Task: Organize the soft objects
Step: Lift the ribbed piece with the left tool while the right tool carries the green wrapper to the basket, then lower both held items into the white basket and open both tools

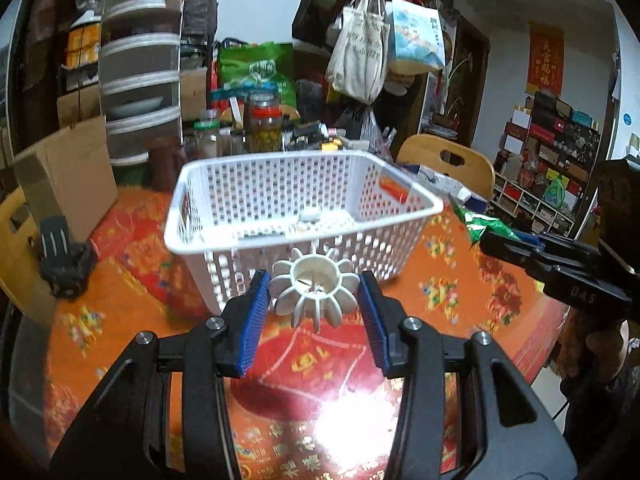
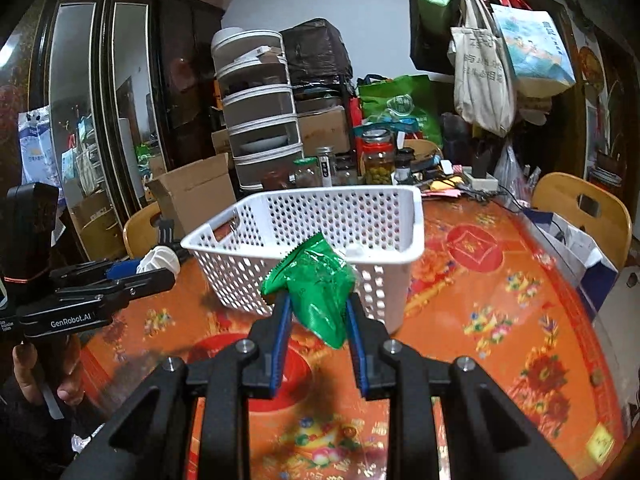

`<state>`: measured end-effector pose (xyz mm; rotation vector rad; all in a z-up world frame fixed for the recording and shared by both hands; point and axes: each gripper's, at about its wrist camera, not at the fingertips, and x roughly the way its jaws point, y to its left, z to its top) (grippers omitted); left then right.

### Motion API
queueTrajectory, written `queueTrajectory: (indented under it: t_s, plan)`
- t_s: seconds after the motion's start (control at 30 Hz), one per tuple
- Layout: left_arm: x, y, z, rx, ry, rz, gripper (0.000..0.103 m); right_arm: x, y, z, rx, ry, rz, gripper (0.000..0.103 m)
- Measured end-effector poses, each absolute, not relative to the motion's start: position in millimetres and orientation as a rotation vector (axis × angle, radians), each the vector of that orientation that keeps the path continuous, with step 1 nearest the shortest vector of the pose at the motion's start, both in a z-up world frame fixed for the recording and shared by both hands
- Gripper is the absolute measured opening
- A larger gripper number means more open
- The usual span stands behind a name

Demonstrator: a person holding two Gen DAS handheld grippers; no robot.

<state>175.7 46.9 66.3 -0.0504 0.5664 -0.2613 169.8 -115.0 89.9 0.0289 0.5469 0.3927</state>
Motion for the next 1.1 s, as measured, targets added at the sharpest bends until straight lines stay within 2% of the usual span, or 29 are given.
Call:
queueTrajectory:
  t_s: [0.3,0.5,0.8,1.1]
  plan:
    - [213,52,123,-0.068,0.556,-0.245,0.042,205,-92,124,-0.050,0.554,0.383,0.025]
    - [274,50,135,-0.062,0.625,-0.214,0.042,246,-82,137,-0.064,0.596,0.372,0.025]
    - [364,50,97,-0.103,0.805,-0.174,0.042,316,-78,122,-0.059,0.730,0.343,0.025]
    - [432,46,36,-0.091,1.020,-0.114,0.042,380,-68,69,-0.124,0.932,0.277,0.025]
